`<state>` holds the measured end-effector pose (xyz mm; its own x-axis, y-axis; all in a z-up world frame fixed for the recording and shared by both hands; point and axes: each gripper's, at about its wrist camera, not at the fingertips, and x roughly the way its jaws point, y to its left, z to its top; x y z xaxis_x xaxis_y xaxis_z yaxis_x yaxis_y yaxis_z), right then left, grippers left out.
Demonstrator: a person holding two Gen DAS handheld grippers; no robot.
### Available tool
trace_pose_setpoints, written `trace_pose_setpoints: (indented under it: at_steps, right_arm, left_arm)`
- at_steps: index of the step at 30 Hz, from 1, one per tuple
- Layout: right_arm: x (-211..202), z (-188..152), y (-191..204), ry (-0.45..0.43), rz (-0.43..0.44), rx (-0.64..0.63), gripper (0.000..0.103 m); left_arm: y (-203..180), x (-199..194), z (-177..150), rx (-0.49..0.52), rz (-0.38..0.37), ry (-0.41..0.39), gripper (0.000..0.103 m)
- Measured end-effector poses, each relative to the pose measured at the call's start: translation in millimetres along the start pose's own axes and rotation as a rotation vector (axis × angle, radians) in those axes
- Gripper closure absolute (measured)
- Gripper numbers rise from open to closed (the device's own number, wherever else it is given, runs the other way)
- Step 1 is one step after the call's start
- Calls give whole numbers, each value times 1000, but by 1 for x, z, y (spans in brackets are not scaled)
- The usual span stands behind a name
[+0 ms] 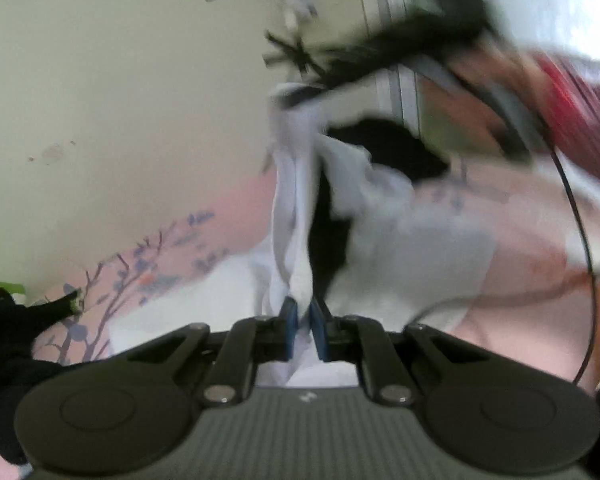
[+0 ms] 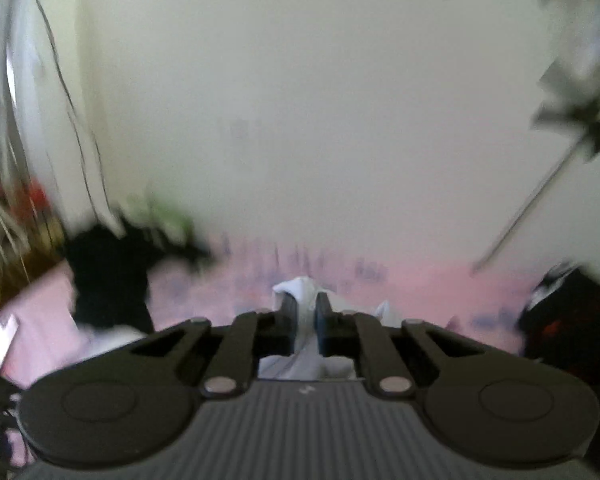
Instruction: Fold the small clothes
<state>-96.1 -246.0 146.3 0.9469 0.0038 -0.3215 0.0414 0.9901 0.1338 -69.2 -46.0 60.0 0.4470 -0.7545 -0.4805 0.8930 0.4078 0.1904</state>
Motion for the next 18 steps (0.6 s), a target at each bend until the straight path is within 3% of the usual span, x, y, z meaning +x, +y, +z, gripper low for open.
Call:
trace_pose_setpoints:
  at_steps: [2, 4, 6, 10, 11, 12, 13, 14, 15, 18]
  right_arm:
    - [-45, -31, 5, -43, -43, 37, 103]
    - [-80, -76, 10, -25, -93, 60, 103]
    - [-95, -116, 10, 43, -127, 99, 103]
    - [-92, -176, -13, 238, -98, 346, 100]
    - [-96, -180, -17, 216, -83, 361, 98]
    - [-99, -177, -20, 211, -89, 362, 91]
    - [-104, -171, -23, 190, -93, 354, 56]
    - [-114, -162, -27, 140, -111, 329, 38]
    - [-124, -153, -29, 101, -114, 296, 38]
    - [-148, -128, -34, 10, -145, 228, 39]
  left_arm:
    - [1, -15, -5, -12, -5, -44, 94]
    - [0, -22, -16, -15, -15, -46, 94]
    - [-1, -20, -29, -35, -49, -1, 93]
    - [-10, -4, -57, -26, -92, 124, 88]
    - [-11, -3, -61, -19, -87, 139, 86]
    - [-10, -5, -63, -20, -82, 146, 85]
    - [-8, -9, -64, -33, -85, 148, 84]
    - [-2, -15, -63, -59, -92, 139, 83]
    - [5, -25, -61, -95, -98, 117, 83]
    - [39, -59, -56, -251, -80, 4, 64]
